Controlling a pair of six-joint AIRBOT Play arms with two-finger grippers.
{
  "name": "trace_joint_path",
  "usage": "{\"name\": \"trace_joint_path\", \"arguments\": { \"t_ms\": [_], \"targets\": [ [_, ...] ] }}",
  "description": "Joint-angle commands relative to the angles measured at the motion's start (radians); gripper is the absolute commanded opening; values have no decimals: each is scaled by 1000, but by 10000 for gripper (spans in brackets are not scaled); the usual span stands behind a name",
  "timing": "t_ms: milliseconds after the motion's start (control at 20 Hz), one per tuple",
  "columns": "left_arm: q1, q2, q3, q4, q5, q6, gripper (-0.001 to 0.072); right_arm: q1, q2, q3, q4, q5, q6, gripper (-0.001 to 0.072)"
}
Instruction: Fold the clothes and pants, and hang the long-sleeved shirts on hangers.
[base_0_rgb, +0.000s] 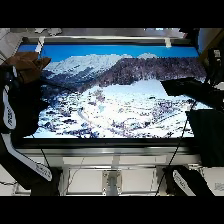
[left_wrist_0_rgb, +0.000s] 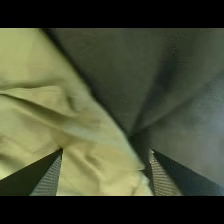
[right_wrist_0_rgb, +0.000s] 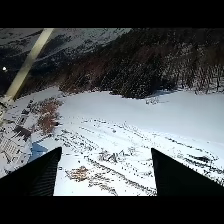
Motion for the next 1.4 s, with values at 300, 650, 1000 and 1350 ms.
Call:
{"name": "trace_joint_path", "arguments": {
  "t_ms": [300, 650, 1000, 1350],
  "targets": [
    [37, -4, 1, -8, -23, 10, 6, 1, 0, 1, -16, -69, 1, 632],
    [-21, 243, 2, -139, -43, 37, 6, 1, 1, 151, -197, -17, 0, 632],
    [-315, 530, 2, -753, 47, 126, 6, 1, 1, 477, -508, 247, 0, 631],
    [-993, 301, 1, -790, 161, 212, 6, 1, -14, 510, -576, 350, 0, 631]
  ]
}}
